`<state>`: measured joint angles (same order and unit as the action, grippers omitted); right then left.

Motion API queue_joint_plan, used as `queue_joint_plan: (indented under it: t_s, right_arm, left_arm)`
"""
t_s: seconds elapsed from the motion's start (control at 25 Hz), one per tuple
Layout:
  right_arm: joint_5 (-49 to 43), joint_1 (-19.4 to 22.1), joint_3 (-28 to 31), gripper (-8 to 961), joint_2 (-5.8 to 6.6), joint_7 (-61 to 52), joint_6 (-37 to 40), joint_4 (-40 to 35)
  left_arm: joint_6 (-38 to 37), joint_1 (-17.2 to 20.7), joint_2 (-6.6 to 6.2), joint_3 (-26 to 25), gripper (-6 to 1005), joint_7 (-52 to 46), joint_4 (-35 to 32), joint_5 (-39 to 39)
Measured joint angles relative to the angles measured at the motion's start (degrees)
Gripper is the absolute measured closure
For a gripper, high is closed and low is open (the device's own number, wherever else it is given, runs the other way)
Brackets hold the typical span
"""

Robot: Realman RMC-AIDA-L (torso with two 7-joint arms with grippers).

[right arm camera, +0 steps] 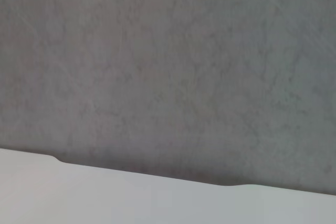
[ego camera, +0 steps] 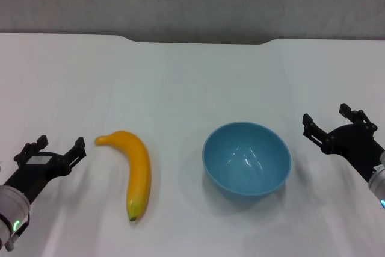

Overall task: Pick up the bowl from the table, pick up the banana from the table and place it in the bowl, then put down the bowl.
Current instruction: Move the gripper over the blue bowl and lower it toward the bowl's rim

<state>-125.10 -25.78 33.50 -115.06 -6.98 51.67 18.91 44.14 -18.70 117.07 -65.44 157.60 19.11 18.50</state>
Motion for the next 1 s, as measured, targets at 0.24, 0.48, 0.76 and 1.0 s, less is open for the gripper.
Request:
queue_joint_plan:
  t_s: [0.24,0.48,0.76,1.0]
  right_arm:
    - [-0.4,-0.5,-0.1,47,0.01,0.0,0.0,-0.3]
    - [-0.4,-1.2,-0.2,47,0.07,0.2,-1.3,-0.1]
    - [-2.1,-2.0,0.1,48,0.44,0.5,-4.2,3.4]
    - [-6.4,0.3,3.0,48,3.32,1.6,-6.8,11.8]
  left_arm:
    - [0.3,-0.1,0.19,0.1,96,1.7,0.8,-0.2]
    - [0.2,0.0,0.23,0.0,97,1.8,0.9,-0.2]
    - [0.4,0.8,0.06,-0.4,97,1.5,0.9,0.1]
    - [2.8,3.6,-0.4,-0.3,98,1.1,4.5,-0.3]
